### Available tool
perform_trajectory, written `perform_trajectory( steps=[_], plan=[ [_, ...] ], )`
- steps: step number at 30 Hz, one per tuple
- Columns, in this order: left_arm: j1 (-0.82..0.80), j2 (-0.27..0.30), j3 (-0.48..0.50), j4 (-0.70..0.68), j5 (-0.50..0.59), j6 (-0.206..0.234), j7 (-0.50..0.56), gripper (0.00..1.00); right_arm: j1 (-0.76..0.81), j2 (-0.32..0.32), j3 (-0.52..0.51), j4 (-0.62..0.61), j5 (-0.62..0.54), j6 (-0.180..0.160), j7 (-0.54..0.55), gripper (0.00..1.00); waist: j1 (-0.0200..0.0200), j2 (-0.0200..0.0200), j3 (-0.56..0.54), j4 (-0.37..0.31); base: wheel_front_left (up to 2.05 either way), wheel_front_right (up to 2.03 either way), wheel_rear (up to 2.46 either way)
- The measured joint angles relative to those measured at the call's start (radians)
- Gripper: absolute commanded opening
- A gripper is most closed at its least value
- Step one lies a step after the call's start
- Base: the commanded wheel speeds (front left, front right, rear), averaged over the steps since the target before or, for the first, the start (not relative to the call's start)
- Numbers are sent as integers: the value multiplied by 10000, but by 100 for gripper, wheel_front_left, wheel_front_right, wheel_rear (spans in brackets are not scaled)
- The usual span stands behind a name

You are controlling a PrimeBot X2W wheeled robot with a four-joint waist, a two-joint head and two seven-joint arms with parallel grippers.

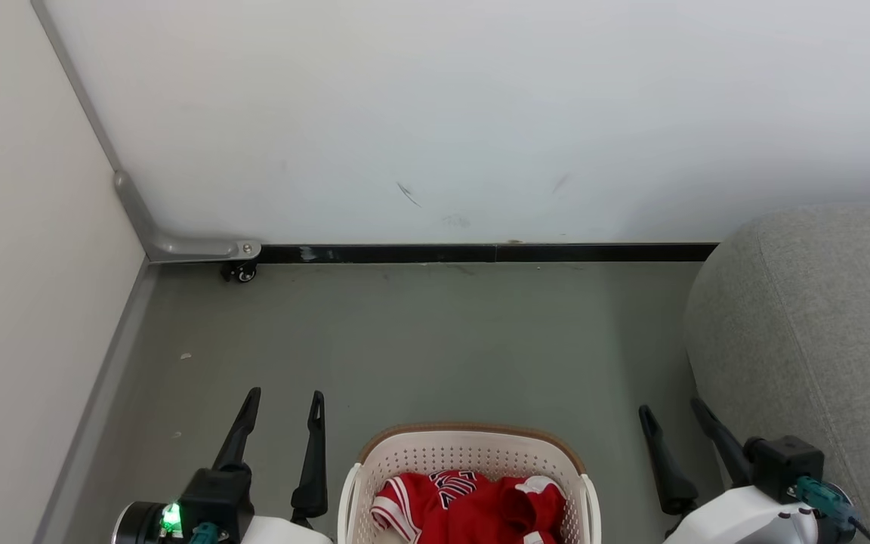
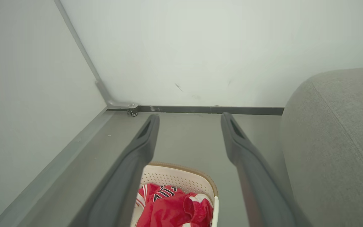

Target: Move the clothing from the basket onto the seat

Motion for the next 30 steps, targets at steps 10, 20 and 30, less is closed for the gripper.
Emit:
perform_trajectory(
  steps=[10,20,30],
  plan=[
    [0,-2,-102,232,405,125,-94,100,-6,6,-31,92,-180,2,261,100,-1,0,-49,13,0,0,0],
    [-1,-12,-98,410,360,178,-94,100,-5,6,117,65,35,2,525,100,-2,0,-39,46,0,0,0],
    [-8,-25,-67,755,343,328,-94,100,-6,6,194,-42,35,2,594,100,-2,0,-32,47,0,0,0]
  ],
)
